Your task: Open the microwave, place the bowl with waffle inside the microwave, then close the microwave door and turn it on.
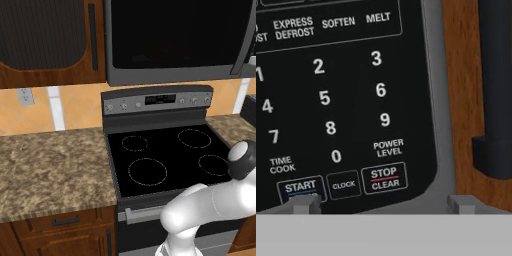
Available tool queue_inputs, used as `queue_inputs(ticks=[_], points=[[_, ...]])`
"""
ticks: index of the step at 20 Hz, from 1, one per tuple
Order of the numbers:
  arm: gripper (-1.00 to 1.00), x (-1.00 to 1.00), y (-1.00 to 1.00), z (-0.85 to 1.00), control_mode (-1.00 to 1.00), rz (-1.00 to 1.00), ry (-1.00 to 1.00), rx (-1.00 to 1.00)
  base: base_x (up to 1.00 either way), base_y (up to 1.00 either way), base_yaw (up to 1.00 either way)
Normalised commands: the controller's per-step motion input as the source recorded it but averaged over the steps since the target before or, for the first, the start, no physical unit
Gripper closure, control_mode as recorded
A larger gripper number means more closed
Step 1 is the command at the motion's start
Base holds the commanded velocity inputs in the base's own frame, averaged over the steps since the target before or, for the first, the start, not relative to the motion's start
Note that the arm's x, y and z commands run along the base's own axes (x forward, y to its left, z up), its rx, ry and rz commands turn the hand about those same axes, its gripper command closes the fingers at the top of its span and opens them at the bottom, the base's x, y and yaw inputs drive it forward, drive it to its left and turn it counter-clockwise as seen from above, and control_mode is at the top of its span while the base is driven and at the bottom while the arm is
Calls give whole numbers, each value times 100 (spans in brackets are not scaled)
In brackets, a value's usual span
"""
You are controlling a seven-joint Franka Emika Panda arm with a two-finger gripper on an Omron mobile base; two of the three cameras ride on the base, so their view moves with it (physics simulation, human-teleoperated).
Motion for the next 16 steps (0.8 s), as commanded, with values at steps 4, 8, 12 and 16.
queue_inputs(ticks=[4,8,12,16], points=[[-100,25,0,0,-100,1,0,0,0,0,0],[-100,22,0,0,-100,0,1,0,0,0,0],[-100,7,1,0,-100,0,2,0,0,0,0],[-100,-39,0,0,-100,0,0,0,0,0,0]])
